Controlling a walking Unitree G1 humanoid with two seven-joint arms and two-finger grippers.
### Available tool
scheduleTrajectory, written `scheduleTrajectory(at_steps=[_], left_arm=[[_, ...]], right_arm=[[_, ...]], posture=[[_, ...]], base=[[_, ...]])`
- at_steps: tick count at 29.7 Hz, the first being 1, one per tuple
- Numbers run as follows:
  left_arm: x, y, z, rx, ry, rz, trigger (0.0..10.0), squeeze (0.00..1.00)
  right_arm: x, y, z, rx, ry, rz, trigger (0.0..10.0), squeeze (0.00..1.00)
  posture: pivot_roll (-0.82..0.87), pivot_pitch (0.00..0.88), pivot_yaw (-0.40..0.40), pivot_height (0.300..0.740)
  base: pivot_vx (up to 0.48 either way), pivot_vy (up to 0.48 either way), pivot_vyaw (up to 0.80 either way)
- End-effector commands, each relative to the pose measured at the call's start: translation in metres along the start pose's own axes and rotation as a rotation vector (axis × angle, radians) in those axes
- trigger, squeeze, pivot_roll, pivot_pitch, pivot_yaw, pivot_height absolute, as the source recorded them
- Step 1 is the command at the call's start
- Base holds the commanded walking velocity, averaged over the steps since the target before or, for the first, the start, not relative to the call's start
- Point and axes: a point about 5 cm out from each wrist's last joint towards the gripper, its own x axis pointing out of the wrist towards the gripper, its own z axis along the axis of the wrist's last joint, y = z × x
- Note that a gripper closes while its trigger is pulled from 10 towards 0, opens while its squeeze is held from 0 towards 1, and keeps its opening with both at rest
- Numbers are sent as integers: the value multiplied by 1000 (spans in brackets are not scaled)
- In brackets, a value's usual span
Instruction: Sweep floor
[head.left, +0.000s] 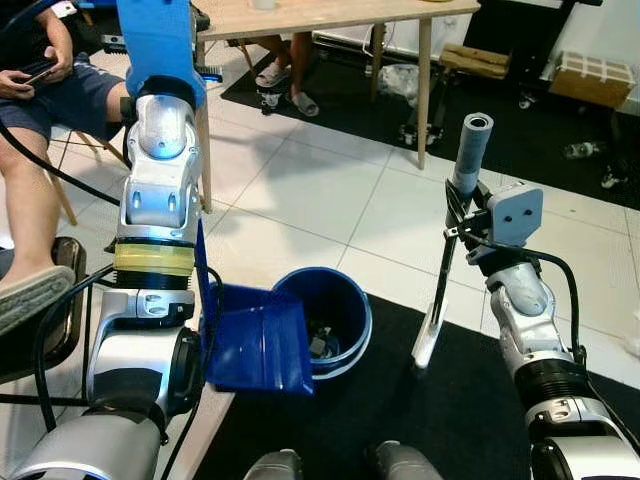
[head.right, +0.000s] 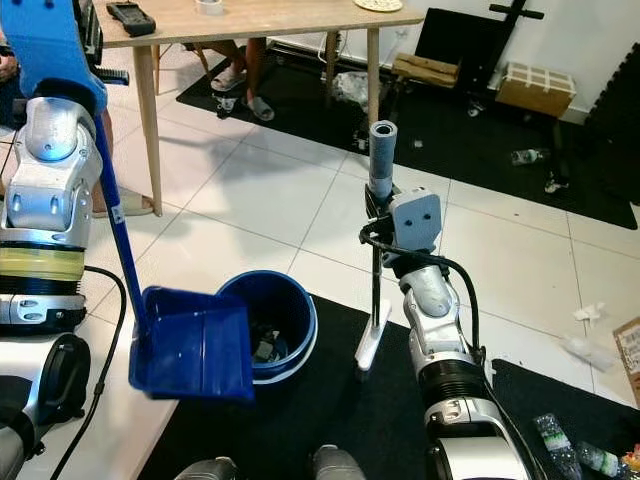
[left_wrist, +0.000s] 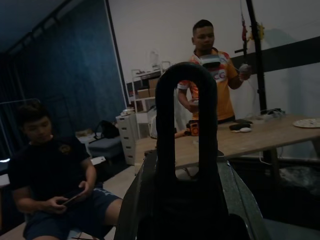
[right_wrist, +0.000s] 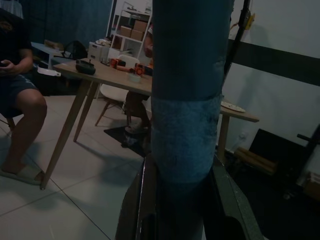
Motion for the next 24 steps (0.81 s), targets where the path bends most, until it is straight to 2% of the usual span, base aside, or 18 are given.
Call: scheduleTrajectory(at_steps=[1, 4, 14, 17, 24], left_arm=[[1, 9, 1, -40, -4, 9, 10000, 0], [1, 8, 0, -85, 4, 2, 10000, 0], [3, 4, 0, -97, 2, -7, 10000, 0], [4, 5, 0, -101, 5, -7, 10000, 0], [4, 5, -1, -108, 9, -7, 10000, 0]], right_arm=[[3, -5, 9, -11, -42, -14, 10000, 0], [3, -5, 9, -11, -44, -16, 10000, 0], [5, -8, 10, 13, -49, -34, 10000, 0], [5, -9, 10, 46, -46, -47, 10000, 0], [6, -10, 10, 46, -46, -50, 10000, 0]], posture=[[39, 2, -33, 740], [40, 0, -33, 740], [37, 0, -32, 740], [36, 0, -32, 740], [37, 0, -32, 740]], base=[[0, 0, 0], [0, 0, 0], [0, 0, 0], [0, 0, -800], [0, 0, -800]])
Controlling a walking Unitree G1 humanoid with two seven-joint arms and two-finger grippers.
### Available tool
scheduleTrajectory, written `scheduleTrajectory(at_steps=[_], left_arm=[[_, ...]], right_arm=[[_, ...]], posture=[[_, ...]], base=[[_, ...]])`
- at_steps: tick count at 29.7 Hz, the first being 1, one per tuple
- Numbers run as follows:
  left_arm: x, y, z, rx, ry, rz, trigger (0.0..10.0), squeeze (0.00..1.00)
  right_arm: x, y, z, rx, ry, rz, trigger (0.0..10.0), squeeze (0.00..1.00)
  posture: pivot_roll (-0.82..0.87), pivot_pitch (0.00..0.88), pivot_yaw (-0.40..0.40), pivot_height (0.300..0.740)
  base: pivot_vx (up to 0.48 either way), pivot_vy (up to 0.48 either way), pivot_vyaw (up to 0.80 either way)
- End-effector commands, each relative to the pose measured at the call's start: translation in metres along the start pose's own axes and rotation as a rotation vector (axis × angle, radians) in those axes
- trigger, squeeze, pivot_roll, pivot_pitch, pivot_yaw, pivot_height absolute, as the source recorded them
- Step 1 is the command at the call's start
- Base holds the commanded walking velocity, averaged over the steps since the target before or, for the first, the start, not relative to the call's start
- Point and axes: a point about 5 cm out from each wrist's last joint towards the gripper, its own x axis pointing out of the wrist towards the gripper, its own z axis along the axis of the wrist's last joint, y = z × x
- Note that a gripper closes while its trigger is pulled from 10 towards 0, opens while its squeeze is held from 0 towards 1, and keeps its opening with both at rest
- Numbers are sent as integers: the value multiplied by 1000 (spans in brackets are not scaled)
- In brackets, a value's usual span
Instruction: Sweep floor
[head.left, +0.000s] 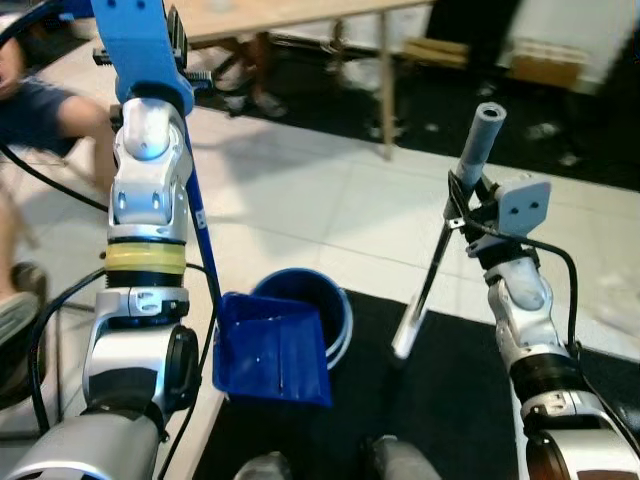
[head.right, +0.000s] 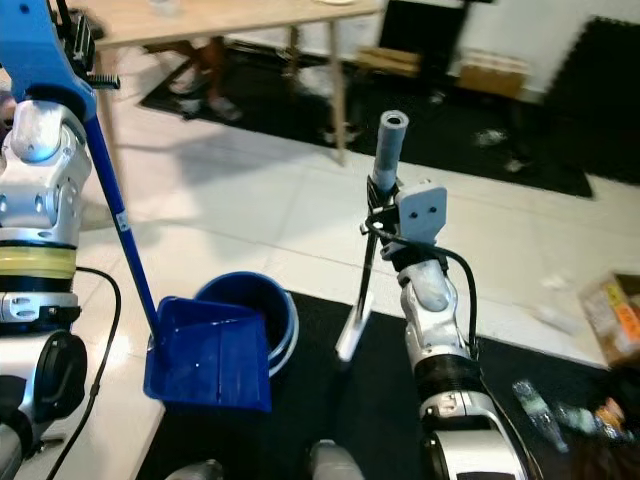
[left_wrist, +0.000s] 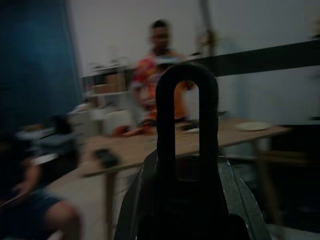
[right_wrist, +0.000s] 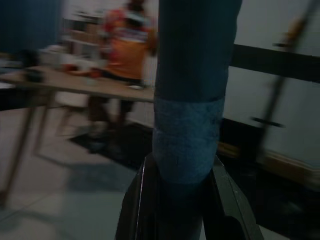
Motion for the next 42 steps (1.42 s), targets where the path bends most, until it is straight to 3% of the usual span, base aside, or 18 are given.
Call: scheduleTrajectory(at_steps=[1, 42], left_arm=[[3, -5, 8, -15, -35, -14, 10000, 0], [1, -7, -2, -22, -4, -20, 10000, 0]], right_arm=[[1, -6, 5, -10, -20, -17, 10000, 0], [-1, -6, 2, -12, -10, -19, 10000, 0]], posture=[[37, 0, -32, 740], [35, 10, -32, 740]], base=[[0, 0, -800], [0, 0, -800]])
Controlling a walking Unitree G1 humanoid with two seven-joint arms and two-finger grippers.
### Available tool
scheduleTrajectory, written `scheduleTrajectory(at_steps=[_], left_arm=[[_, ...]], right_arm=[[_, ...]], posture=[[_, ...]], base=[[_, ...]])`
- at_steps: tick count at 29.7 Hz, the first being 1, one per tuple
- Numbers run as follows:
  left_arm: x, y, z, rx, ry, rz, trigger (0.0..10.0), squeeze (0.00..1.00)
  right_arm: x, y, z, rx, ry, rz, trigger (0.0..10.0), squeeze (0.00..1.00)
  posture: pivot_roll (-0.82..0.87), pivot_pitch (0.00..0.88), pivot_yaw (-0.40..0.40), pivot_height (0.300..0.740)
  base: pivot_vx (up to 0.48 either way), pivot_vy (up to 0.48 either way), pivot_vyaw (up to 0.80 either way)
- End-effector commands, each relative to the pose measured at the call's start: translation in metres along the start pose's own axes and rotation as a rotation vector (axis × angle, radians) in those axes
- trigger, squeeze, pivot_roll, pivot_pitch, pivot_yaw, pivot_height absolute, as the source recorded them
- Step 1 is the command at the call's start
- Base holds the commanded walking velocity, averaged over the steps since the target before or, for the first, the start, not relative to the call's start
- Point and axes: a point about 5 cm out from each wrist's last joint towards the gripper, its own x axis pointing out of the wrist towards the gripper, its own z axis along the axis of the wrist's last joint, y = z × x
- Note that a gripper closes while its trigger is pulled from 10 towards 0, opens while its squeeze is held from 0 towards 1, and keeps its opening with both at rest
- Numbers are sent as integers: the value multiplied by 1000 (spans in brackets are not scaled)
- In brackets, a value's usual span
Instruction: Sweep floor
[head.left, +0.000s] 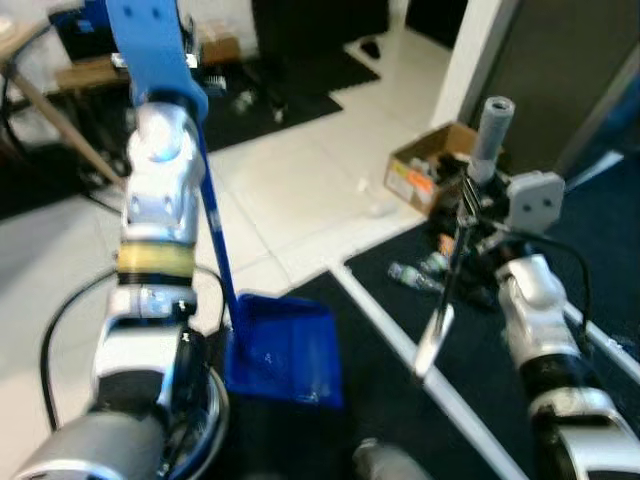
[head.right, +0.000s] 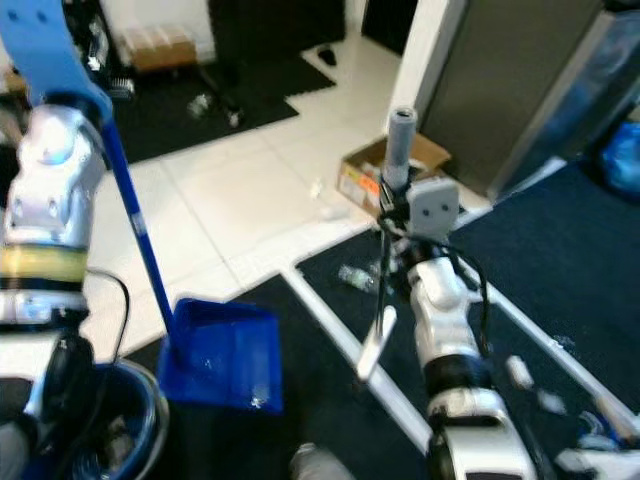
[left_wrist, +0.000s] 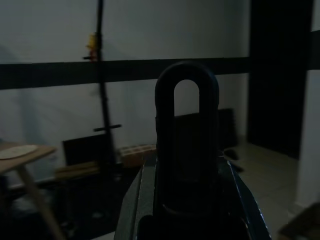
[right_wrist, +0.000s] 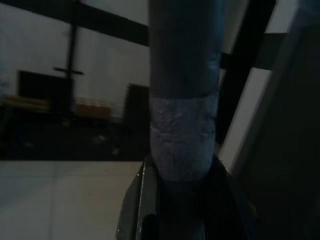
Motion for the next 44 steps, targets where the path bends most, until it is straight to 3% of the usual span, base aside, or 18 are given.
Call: scheduleTrajectory(at_steps=[1, 44], left_arm=[[0, -2, 4, -9, -21, -2, 10000, 0], [-3, -4, -8, 18, 14, -17, 10000, 0]], right_arm=[[1, -1, 4, -5, -23, -5, 10000, 0], [2, -3, 3, -7, -17, -22, 10000, 0]], posture=[[34, 9, -32, 740], [39, 4, -26, 740]], base=[[0, 0, -800], [0, 0, -800]])
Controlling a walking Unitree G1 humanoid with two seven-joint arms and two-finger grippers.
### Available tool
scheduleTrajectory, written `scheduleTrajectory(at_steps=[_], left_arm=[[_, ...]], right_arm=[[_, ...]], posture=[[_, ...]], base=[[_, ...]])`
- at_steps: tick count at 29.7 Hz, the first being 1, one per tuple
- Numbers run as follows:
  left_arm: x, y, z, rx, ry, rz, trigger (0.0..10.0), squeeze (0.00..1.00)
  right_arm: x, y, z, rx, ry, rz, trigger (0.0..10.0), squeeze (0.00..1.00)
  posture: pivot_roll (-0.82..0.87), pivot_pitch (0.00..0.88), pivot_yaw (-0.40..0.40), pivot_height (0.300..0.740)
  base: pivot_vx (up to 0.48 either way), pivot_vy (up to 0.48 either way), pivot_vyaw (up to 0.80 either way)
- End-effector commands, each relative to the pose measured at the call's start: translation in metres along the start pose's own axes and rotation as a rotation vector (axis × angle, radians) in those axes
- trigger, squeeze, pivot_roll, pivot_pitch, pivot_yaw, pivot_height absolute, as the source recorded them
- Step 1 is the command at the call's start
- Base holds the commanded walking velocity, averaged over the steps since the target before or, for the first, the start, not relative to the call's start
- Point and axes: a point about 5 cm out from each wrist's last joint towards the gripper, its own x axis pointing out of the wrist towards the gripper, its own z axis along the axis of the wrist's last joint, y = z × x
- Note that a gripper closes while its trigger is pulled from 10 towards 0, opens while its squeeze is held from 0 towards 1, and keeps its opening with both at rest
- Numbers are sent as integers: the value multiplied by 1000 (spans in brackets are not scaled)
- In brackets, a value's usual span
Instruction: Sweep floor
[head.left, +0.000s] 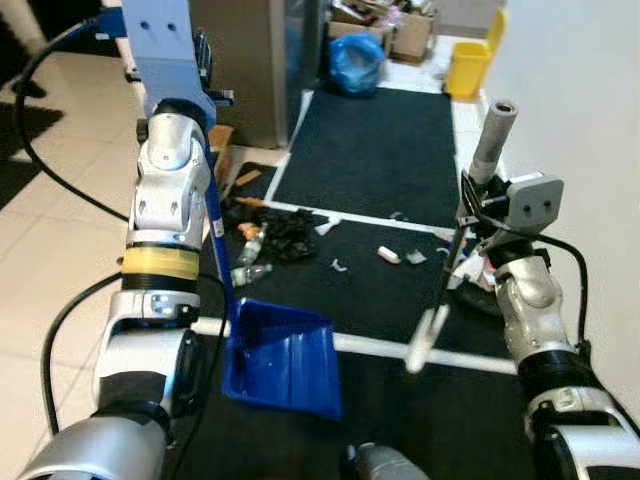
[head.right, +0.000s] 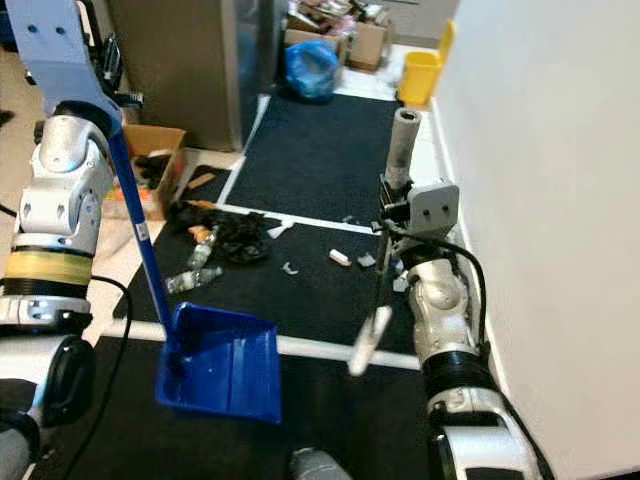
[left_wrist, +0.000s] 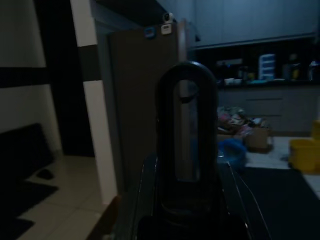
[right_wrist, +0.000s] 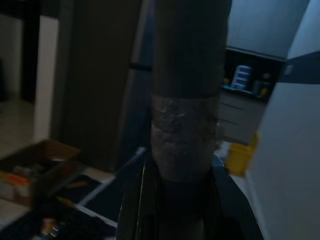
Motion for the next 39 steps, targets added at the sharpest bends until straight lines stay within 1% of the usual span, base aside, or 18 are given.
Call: scheduleTrajectory(at_steps=[1, 31, 39], left_arm=[[0, 1, 2, 12, -15, 1, 10000, 0], [-2, 1, -5, 22, 2, 7, 10000, 0], [-4, 1, -10, 26, 20, 14, 10000, 0]], right_arm=[[1, -2, 5, -9, -24, -7, 10000, 0], [0, -3, 3, -9, -21, -11, 10000, 0], [0, -3, 3, -9, -20, -11, 10000, 0]], posture=[[39, 4, -26, 740], [35, 11, -28, 740], [35, 12, -28, 740]], base=[[0, 0, -800], [0, 0, -800], [0, 0, -800]])
